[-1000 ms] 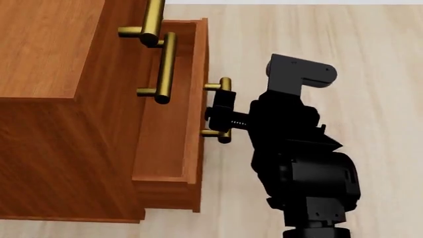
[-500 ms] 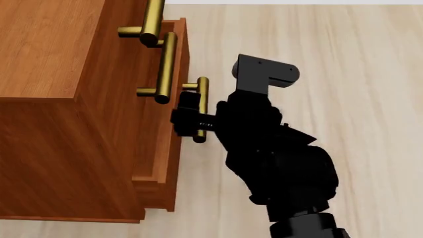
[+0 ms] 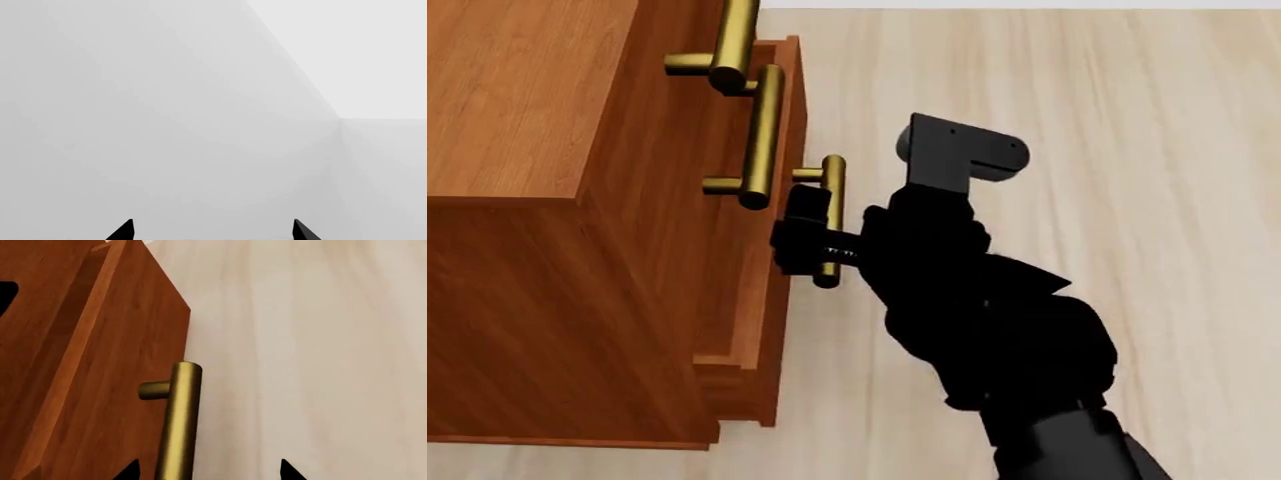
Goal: Close the bottom drawer of the cabinet and open the top drawer.
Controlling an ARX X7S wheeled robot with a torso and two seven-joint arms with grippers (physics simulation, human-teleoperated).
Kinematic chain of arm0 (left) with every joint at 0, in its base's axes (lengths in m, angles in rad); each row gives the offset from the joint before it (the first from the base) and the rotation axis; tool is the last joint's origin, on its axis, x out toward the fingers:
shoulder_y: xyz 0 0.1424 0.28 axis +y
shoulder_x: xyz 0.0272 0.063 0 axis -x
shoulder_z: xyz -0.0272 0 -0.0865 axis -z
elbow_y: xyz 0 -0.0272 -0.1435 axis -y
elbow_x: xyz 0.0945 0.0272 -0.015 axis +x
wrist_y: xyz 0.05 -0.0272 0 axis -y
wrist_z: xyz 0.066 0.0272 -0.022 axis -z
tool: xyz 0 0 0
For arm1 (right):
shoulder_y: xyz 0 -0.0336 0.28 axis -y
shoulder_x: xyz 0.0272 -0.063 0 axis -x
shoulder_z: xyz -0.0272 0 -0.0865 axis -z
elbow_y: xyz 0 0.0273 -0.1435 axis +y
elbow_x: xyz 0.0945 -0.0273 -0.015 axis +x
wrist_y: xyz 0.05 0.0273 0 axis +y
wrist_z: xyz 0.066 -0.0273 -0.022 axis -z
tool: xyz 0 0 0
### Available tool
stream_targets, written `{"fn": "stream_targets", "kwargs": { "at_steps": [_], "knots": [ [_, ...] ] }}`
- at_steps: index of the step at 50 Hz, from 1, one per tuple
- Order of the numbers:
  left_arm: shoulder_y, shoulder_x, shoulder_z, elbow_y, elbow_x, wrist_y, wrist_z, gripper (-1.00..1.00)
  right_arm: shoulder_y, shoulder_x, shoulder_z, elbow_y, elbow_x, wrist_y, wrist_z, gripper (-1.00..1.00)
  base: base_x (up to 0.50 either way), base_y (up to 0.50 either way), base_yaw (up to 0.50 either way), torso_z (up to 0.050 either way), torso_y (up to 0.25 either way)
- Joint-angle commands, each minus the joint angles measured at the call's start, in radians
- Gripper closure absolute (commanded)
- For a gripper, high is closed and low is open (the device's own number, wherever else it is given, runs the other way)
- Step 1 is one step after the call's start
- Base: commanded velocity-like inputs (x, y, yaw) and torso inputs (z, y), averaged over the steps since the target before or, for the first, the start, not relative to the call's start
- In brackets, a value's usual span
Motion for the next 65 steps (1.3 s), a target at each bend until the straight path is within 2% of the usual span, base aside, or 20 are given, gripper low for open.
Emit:
{"fn": "stream_targets", "kwargs": {
  "at_steps": [1,19,26,33,46,54,65],
  "knots": [
    [0.005,-0.001,-0.001,-0.004,-0.006,0.006,-0.001,-1.00,-0.058,-0.069,-0.059,-0.111,0.262,0.028,0.027,-1.00,0.00,0.01,0.01,0.000,0.000],
    [0.008,-0.005,0.000,-0.007,-0.015,0.012,-0.003,-1.00,-0.186,-0.074,-0.046,-0.322,0.476,0.152,0.129,-1.00,0.00,0.01,0.00,0.000,0.000],
    [0.010,-0.008,0.000,-0.005,-0.017,0.009,-0.005,-1.00,-0.214,-0.083,-0.075,-0.357,0.520,0.159,0.106,-1.00,0.00,0.01,0.00,0.000,0.000],
    [0.025,-0.006,-0.011,-0.015,-0.029,0.023,-0.002,-1.00,-0.221,-0.092,-0.098,-0.359,0.690,0.170,0.118,-1.00,0.00,0.01,0.00,0.000,0.000],
    [0.022,-0.014,-0.001,-0.014,-0.026,0.012,-0.004,-1.00,-0.231,-0.088,-0.164,-0.399,0.917,0.054,0.107,-1.00,0.00,0.01,0.01,0.000,0.002],
    [0.022,-0.015,0.003,-0.018,-0.025,0.010,-0.005,-1.00,-0.232,-0.056,-0.178,-0.437,0.909,0.004,0.119,-1.00,0.00,0.01,0.01,0.000,0.000],
    [0.018,-0.022,0.012,-0.018,-0.013,-0.001,-0.008,-1.00,-0.352,0.073,-0.114,-0.766,0.948,-0.063,0.286,-1.00,0.00,0.01,0.01,0.000,0.001]
  ]
}}
